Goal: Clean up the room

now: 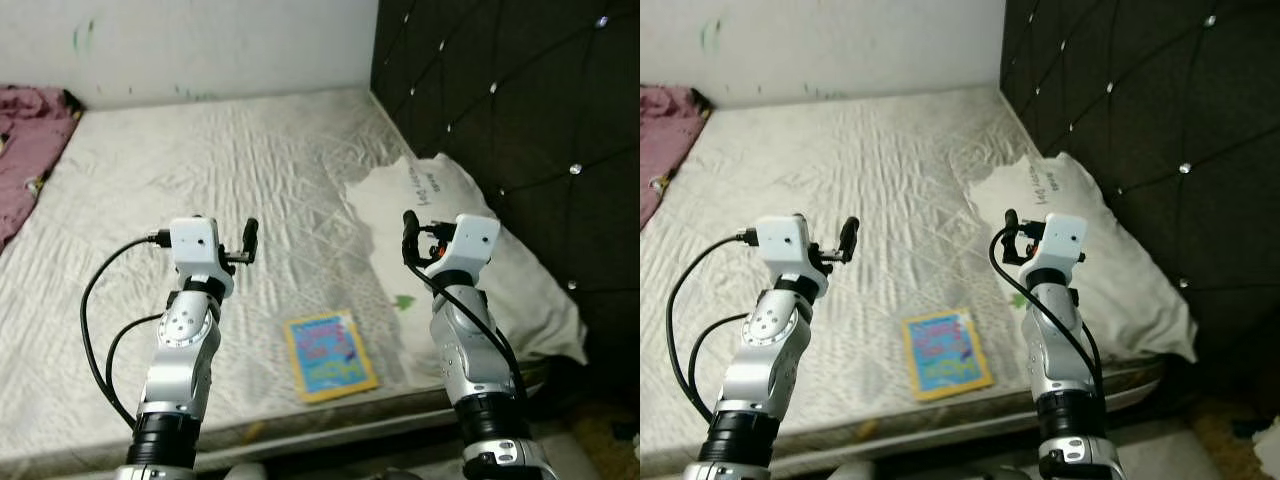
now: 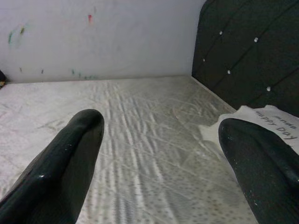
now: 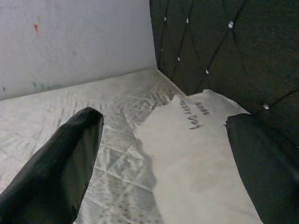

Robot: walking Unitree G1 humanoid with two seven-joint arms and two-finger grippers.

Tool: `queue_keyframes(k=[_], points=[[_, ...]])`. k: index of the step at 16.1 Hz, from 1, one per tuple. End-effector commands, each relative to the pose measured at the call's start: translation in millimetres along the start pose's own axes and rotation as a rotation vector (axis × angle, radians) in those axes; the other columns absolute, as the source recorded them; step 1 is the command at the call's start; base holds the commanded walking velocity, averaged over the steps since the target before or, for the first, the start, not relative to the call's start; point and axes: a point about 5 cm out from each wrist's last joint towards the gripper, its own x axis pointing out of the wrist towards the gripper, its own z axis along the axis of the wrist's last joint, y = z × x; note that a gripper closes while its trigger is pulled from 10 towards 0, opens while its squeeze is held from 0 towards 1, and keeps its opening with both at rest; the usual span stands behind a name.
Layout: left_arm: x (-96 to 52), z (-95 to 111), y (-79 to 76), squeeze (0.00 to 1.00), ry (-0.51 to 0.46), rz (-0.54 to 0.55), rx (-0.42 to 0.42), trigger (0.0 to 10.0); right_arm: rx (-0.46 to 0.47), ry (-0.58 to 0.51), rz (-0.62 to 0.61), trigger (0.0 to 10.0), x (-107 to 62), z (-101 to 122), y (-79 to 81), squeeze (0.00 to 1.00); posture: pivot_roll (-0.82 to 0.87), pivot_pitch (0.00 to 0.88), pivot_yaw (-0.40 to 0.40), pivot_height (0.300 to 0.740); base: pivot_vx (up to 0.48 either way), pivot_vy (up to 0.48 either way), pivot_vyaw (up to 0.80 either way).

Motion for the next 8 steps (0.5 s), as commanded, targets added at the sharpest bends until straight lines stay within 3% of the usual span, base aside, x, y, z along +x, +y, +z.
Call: queue_keyframes(k=[1, 5, 6, 8], points=[[-1.1, 0.4, 11.2, 0.0, 0.004, 0.036, 0.007, 10.0, 0.007, -0.006, 0.035, 10.0, 2.2, 3.2, 12.1, 0.0, 0.04, 0.0, 0.047, 0.74, 0.0, 0.48, -0.49], [-1.1, 0.4, 11.2, 0.0, 0.004, 0.036, 0.007, 10.0, 0.007, -0.006, 0.035, 10.0, 2.2, 3.2, 12.1, 0.0, 0.04, 0.0, 0.047, 0.74, 0.0, 0.48, -0.49], [-0.9, 0.2, 9.8, 0.0, 0.005, 0.03, 0.002, 10.0, 0.003, -0.005, 0.03, 10.0, 1.0, 2.9, 11.1, 0.0, 0.04, 0.0, 0.048, 0.74, 0.0, 0.48, 0.0], [2.0, 1.5, 5.7, 0.0, -0.013, 0.05, -0.043, 10.0, -0.033, -0.01, 0.127, 10.0, 0.5, 4.6, 19.4, 0.0, 0.04, 0.0, 0.024, 0.74, 0.0, 0.0, 0.3]])
